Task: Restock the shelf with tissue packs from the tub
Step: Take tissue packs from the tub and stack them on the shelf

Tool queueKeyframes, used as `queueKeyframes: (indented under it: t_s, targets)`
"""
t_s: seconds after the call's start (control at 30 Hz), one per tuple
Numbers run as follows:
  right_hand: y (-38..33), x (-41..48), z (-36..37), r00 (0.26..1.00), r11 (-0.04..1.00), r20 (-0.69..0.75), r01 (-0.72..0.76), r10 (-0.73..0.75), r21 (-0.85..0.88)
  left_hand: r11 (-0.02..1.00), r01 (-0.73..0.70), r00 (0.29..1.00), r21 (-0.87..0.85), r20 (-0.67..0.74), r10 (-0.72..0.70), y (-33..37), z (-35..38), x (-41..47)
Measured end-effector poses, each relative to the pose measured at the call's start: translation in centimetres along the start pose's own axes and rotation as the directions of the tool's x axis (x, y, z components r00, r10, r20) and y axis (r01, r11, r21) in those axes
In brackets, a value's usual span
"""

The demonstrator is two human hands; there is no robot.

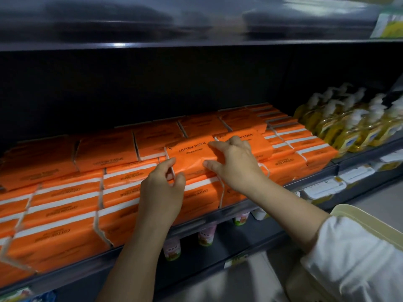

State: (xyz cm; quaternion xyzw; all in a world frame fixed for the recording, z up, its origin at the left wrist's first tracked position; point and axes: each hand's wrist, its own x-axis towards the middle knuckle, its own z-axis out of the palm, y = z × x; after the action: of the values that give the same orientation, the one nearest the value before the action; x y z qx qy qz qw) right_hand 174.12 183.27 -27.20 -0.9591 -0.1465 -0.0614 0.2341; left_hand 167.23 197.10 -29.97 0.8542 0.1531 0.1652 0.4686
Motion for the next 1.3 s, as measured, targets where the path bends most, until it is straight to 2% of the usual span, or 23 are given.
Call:
queueKeyframes:
  t_s: [0.13,0.27,0.33,0.4,0.47,0.6,0.73,0.83,0.9,0.97,1.17,1.3]
  targets:
    - [0.4,0.0,0.6,0.999,0.999,-0.034,0.030,-0.030,0.021,0.997,-0.028,0.999,0.067,0.021,0.027,0.2,0.5,-0.3]
    - [1.1,-1.0,0.4,0.991,0.991,-0.112,0.084,-0.072,0.106,0.983,-0.067,0.992,0.171,-0.090,0.084,0.3,1.0,-0.2]
    - [2.2,-1.9,-0.1,0.984,0.985,-0.164,0.092,-0.067,0.148,0.963,-0.155,0.967,0.221,-0.167,0.194,0.8,1.5,-0.5]
    - [3.9,-3.0,-1.0,0.976,0.980,-0.213,0.081,-0.042,0.180,0.922,-0.301,0.916,0.245,-0.197,0.351,1.7,2.1,-1.1]
    - [6.2,-4.4,-1.9,0.973,0.979,-0.230,0.058,-0.011,0.198,0.879,-0.425,0.880,0.217,-0.126,0.457,2.9,3.2,-1.9]
    - [12.2,-7.6,-3.2,0.977,0.990,-0.208,-0.012,0.041,0.137,0.798,-0.584,0.810,0.147,0.171,0.561,4.2,6.9,-3.8]
    - [19.2,-11.0,-2.9,0.982,0.992,-0.146,-0.125,0.120,-0.022,0.746,-0.648,0.715,0.154,0.462,0.525,3.7,10.9,-5.2]
    - [24.4,-12.9,-2.3,0.982,0.969,0.029,-0.176,0.184,-0.175,0.714,-0.684,0.636,0.149,0.602,0.483,3.0,13.5,-5.9]
    - [27.3,-13.6,-2.7,0.965,0.955,0.088,-0.230,0.249,-0.186,0.707,-0.691,0.608,0.147,0.648,0.459,2.6,15.2,-6.1]
    - [30.1,-14.2,-3.3,0.936,0.928,0.084,-0.324,0.343,-0.184,0.718,-0.681,0.597,0.144,0.677,0.431,2.4,17.1,-6.2]
    - [37.2,-16.8,-1.6,0.836,0.841,0.145,-0.495,0.530,-0.220,0.781,-0.611,0.632,0.131,0.674,0.382,2.5,23.2,-7.0]
    - [41.1,-18.1,1.2,0.757,0.779,0.184,-0.606,0.627,-0.162,0.805,-0.574,0.631,0.153,0.709,0.316,2.0,26.8,-7.6]
